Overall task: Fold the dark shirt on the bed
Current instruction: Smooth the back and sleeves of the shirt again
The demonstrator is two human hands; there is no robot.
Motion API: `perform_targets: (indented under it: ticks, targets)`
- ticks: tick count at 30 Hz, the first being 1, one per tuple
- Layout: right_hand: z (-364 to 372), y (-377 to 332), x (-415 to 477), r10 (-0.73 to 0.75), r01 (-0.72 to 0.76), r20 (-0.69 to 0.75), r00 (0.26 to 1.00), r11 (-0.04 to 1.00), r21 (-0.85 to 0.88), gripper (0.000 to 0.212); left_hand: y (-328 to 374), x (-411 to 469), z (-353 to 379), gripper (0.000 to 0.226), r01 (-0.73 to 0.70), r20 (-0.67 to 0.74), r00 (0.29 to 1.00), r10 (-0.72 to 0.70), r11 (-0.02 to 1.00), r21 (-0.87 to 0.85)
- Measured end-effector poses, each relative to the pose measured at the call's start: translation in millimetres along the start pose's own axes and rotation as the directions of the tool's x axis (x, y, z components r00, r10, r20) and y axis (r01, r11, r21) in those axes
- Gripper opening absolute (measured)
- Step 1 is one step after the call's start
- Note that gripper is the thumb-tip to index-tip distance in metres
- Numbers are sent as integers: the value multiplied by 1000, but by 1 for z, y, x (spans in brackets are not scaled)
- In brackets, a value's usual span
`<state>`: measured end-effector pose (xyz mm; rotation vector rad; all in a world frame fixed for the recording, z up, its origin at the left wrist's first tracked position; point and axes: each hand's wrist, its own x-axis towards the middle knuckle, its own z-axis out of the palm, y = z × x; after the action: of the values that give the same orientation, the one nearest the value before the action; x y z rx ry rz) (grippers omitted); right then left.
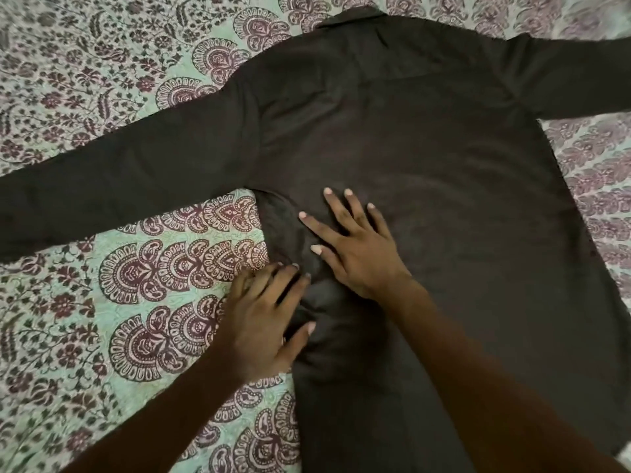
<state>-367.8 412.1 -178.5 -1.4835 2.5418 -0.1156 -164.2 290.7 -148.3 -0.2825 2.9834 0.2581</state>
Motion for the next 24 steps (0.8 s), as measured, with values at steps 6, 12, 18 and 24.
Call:
perform_targets:
  ticks: [6, 12, 18, 24]
  targets:
    - [-17, 19, 1, 477, -478, 52, 877, 860, 179, 64, 1, 39, 4, 88, 208, -19, 978, -209, 977, -38]
    - [-14, -2, 57, -200, 199, 19, 980, 980, 24, 55, 7, 23, 15, 92, 204, -25, 979, -205, 979, -9]
    - [-14, 21, 63, 294, -294, 20, 956, 947, 130, 57, 4, 22, 16, 94, 202, -65, 977, -204, 979, -27]
    - [0, 13, -35, 84, -86, -65, 994, 996, -30, 60, 6, 20, 15, 94, 205, -65, 976, -208, 977, -49]
